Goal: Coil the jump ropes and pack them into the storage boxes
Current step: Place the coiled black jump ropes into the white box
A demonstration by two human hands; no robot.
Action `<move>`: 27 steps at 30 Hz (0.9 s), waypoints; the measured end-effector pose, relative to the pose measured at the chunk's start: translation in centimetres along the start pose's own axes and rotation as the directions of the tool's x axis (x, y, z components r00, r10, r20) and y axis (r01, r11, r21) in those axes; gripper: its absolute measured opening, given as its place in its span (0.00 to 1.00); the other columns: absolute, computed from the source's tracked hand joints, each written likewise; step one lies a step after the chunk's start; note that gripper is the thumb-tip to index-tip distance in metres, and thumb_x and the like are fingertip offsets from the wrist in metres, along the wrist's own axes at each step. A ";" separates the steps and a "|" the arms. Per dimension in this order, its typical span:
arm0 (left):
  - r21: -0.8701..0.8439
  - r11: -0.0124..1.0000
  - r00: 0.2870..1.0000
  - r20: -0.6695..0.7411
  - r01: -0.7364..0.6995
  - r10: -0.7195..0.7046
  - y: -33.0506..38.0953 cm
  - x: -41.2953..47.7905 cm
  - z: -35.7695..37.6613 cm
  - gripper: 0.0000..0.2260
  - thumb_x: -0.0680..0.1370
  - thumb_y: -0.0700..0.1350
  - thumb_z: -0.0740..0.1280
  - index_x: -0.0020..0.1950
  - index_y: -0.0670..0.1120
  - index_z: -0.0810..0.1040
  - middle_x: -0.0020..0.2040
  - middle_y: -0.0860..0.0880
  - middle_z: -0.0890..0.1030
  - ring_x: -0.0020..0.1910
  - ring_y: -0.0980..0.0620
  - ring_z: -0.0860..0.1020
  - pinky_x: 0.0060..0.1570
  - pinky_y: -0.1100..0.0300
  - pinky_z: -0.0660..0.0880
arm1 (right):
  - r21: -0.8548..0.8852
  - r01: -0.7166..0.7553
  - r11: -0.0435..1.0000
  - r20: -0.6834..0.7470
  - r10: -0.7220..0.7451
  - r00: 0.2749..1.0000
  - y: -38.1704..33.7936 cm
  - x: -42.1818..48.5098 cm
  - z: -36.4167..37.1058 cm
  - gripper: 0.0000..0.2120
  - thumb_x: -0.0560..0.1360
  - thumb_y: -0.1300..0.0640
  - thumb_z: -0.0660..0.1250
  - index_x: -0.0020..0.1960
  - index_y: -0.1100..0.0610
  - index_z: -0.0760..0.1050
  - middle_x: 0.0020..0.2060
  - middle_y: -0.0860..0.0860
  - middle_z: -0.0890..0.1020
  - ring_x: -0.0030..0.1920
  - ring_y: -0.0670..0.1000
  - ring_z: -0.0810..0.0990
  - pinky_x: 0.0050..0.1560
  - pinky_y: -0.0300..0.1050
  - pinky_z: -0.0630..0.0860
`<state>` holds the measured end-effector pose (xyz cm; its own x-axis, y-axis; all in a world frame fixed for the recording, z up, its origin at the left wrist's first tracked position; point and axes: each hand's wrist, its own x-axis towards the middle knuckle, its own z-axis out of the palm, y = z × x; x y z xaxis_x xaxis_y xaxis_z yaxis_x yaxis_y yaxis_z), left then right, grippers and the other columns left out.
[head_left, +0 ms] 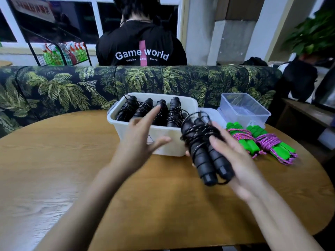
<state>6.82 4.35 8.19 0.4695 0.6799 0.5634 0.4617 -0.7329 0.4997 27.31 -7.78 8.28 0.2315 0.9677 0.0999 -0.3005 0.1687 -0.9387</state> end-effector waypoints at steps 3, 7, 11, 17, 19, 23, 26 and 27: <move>0.341 0.940 0.993 0.119 -0.020 -0.022 -5.0 3.0 -0.4 0.34 0.71 0.68 0.61 0.70 0.48 0.75 0.69 0.48 0.76 0.70 0.40 0.70 0.73 0.39 0.55 | -0.154 0.147 0.977 -0.078 -0.160 0.984 -3.1 2.6 0.0 0.27 0.76 0.58 0.68 0.74 0.48 0.67 0.65 0.48 0.79 0.64 0.48 0.78 0.69 0.49 0.71; 0.377 0.914 0.988 0.060 -0.152 0.140 -7.7 4.2 1.5 0.19 0.74 0.60 0.63 0.43 0.46 0.82 0.41 0.49 0.85 0.45 0.45 0.82 0.67 0.52 0.63 | -0.388 0.230 0.893 -0.045 -0.267 0.963 -4.5 6.8 0.7 0.28 0.80 0.61 0.64 0.78 0.51 0.60 0.71 0.44 0.72 0.67 0.40 0.73 0.71 0.40 0.67; 0.431 0.879 0.964 -0.068 -0.202 0.255 -6.5 3.4 2.2 0.12 0.73 0.56 0.67 0.38 0.49 0.82 0.34 0.53 0.82 0.36 0.48 0.81 0.59 0.54 0.66 | -0.616 0.263 0.743 0.009 -0.327 0.945 -4.1 10.1 1.5 0.30 0.80 0.62 0.65 0.79 0.54 0.58 0.71 0.43 0.68 0.67 0.38 0.69 0.65 0.26 0.63; 0.463 0.807 0.929 0.127 -0.366 0.348 -3.1 2.9 1.5 0.26 0.77 0.68 0.57 0.34 0.51 0.81 0.32 0.56 0.80 0.39 0.54 0.79 0.61 0.51 0.67 | -0.852 0.209 0.479 0.036 -0.344 0.938 -2.8 12.9 2.0 0.32 0.79 0.53 0.66 0.79 0.45 0.57 0.75 0.47 0.66 0.70 0.53 0.71 0.67 0.56 0.69; 0.379 0.856 0.934 0.211 -0.351 0.289 -1.5 3.9 -0.1 0.32 0.75 0.75 0.49 0.40 0.54 0.83 0.38 0.56 0.82 0.44 0.54 0.79 0.58 0.57 0.65 | -0.899 0.168 0.405 0.032 -0.321 0.947 -2.3 13.0 2.2 0.32 0.79 0.52 0.65 0.79 0.44 0.55 0.77 0.48 0.63 0.69 0.56 0.71 0.65 0.58 0.71; 0.428 0.888 0.899 0.436 -0.169 -0.039 -1.4 5.5 -1.2 0.46 0.63 0.80 0.30 0.76 0.66 0.59 0.79 0.55 0.58 0.79 0.49 0.54 0.75 0.43 0.48 | -0.975 0.055 0.217 -0.005 -0.265 0.964 -1.7 12.9 2.4 0.33 0.81 0.51 0.62 0.80 0.43 0.50 0.79 0.50 0.57 0.66 0.61 0.73 0.60 0.55 0.73; 0.369 0.929 0.809 0.557 -0.040 -0.186 -2.0 5.1 -0.2 0.45 0.59 0.81 0.28 0.75 0.72 0.47 0.80 0.59 0.43 0.79 0.48 0.38 0.72 0.36 0.32 | -0.996 -0.029 0.085 -0.049 -0.253 0.966 -1.4 12.5 2.9 0.32 0.82 0.52 0.60 0.80 0.43 0.47 0.79 0.52 0.53 0.64 0.63 0.75 0.57 0.54 0.72; 0.357 0.934 0.798 0.572 -0.034 -0.189 -2.0 5.1 -0.1 0.45 0.59 0.81 0.28 0.75 0.72 0.47 0.80 0.60 0.42 0.79 0.48 0.37 0.72 0.36 0.31 | -0.998 -0.041 0.053 -0.053 -0.252 0.966 -1.3 12.4 3.1 0.32 0.82 0.52 0.59 0.80 0.43 0.47 0.80 0.52 0.52 0.63 0.63 0.76 0.56 0.54 0.72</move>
<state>8.21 9.25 10.11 0.7177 0.6960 -0.0207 0.6834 -0.6984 0.2126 27.72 4.61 11.77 0.3483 0.8826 0.3158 0.8977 -0.2172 -0.3832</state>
